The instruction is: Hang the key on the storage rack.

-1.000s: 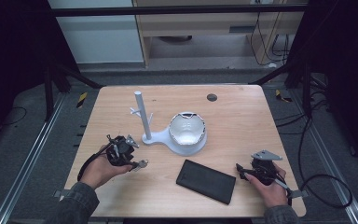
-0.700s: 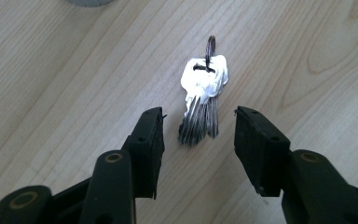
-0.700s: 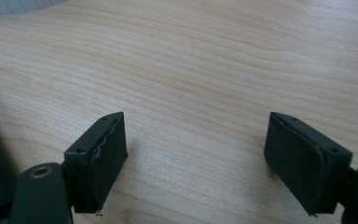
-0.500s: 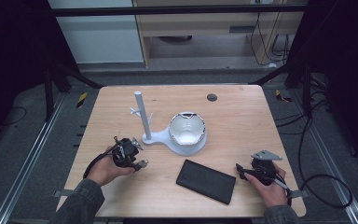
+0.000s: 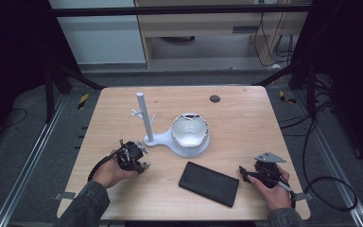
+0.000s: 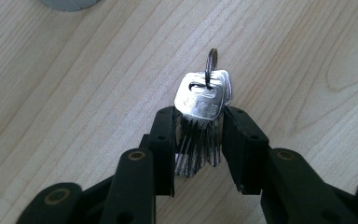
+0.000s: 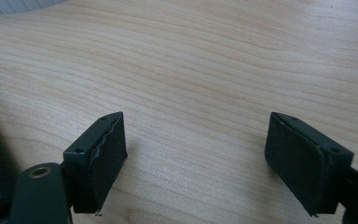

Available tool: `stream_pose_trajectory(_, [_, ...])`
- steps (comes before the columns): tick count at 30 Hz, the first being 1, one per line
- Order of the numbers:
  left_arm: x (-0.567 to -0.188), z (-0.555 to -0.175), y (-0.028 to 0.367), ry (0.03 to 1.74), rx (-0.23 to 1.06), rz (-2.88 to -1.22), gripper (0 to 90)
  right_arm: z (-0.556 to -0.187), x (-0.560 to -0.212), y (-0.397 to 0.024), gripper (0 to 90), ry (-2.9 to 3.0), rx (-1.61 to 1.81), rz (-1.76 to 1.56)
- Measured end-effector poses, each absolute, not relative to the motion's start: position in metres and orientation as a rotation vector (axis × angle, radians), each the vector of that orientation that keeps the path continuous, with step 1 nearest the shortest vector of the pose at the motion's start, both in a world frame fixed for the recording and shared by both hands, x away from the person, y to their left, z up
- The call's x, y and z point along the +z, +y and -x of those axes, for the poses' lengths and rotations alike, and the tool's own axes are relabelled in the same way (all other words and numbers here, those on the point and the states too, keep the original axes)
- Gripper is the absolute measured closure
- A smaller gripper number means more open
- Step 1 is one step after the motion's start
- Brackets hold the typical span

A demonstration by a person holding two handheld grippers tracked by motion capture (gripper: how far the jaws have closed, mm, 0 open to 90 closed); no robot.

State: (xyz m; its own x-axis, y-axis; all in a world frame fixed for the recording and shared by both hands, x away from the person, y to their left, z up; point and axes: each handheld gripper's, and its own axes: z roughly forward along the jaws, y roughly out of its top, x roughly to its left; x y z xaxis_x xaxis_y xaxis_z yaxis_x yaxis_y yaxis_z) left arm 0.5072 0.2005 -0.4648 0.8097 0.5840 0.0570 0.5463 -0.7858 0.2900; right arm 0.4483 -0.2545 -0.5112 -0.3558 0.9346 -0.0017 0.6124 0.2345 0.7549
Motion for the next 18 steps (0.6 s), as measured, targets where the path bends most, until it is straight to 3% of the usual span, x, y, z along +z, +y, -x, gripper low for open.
stream_pose_trajectory(6, [-0.4648, -0.5063, 0.2007, 0.881, 0.185, -2.734, 78.9, -0.4483, -0.5116, -0.2546, 20.5, 2.056, 0.933, -1.409])
stream_pose_trajectory(18, [-0.4622, -0.5046, 0.1998, 0.901, 0.193, -2.737, 80.8, -0.4482, -0.5116, -0.2540, 20.4, 2.056, 0.936, -1.410])
